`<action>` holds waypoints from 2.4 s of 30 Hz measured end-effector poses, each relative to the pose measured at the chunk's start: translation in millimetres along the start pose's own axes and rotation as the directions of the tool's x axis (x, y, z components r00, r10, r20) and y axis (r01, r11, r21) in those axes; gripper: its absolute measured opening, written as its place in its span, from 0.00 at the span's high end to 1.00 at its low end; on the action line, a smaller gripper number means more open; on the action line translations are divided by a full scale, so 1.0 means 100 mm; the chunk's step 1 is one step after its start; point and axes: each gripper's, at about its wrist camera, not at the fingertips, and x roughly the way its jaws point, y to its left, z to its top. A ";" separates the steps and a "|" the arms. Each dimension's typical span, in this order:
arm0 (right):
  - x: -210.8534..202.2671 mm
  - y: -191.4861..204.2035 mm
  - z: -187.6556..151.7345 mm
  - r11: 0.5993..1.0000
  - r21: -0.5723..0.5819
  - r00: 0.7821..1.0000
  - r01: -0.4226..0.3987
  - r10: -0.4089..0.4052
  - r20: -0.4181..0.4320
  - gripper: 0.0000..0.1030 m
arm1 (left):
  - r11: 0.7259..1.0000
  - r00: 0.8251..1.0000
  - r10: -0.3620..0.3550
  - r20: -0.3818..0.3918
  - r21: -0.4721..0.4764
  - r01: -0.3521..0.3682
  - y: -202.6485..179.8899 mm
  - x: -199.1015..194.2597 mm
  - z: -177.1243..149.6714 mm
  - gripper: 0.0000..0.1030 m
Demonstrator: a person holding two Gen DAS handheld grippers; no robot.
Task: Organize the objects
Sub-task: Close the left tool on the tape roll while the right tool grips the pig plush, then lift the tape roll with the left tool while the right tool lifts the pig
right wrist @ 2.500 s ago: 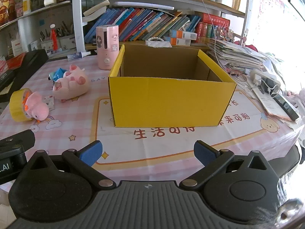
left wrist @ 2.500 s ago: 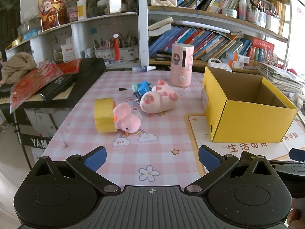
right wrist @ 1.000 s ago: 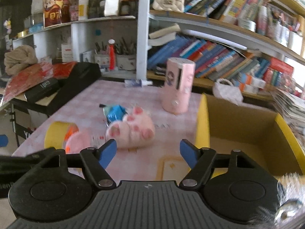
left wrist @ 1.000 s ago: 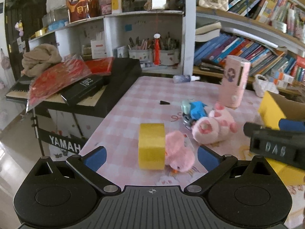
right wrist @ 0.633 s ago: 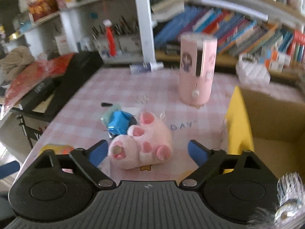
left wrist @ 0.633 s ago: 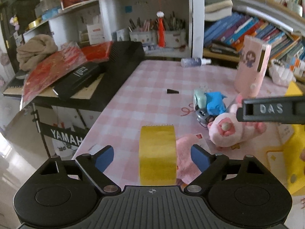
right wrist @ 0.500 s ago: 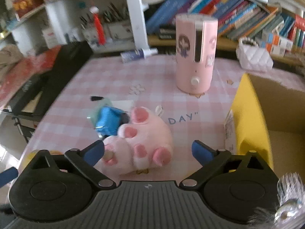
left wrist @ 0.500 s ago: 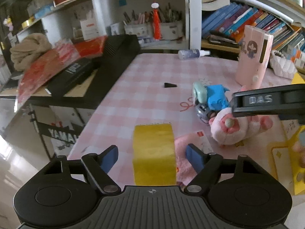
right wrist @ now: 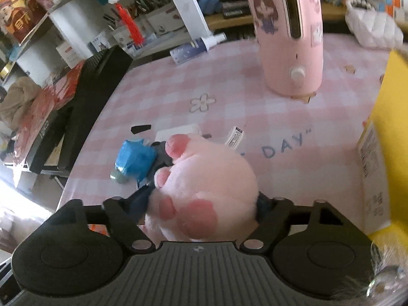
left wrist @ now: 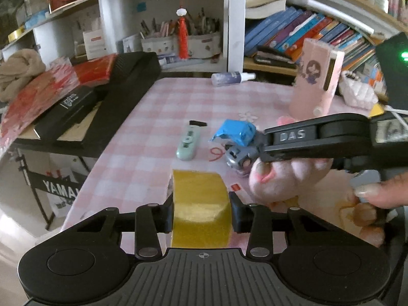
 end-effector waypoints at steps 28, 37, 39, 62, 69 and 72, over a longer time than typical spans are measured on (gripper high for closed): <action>-1.23 0.01 -0.67 0.968 -0.141 0.948 0.205 -0.161 0.274 0.29 | 0.999 0.987 0.041 0.156 0.021 -0.045 0.20 -0.59 -0.07 0.62; -1.49 0.01 -0.81 0.966 -0.142 0.936 0.215 -0.163 0.313 0.29 | 0.999 0.949 -0.032 0.314 -0.030 0.043 0.32 -1.00 0.03 0.62; -1.55 0.00 -0.85 0.966 -0.139 0.933 0.216 -0.163 0.320 0.29 | 0.996 0.946 -0.041 0.321 -0.058 0.062 0.39 -1.03 0.04 0.62; -1.81 0.01 -1.36 0.961 -0.141 0.940 0.236 -0.190 0.283 0.28 | 0.999 0.981 -0.043 0.191 0.026 0.039 0.21 -0.90 -0.34 0.63; -1.80 -0.01 -1.38 0.962 -0.150 0.944 0.229 -0.181 0.277 0.28 | 0.998 0.989 -0.029 0.148 0.051 0.021 0.12 -0.79 -0.37 0.63; -1.79 -0.02 -1.36 0.962 -0.166 0.948 0.216 -0.166 0.270 0.28 | 0.999 0.990 -0.022 0.138 0.045 0.016 0.11 -0.76 -0.36 0.63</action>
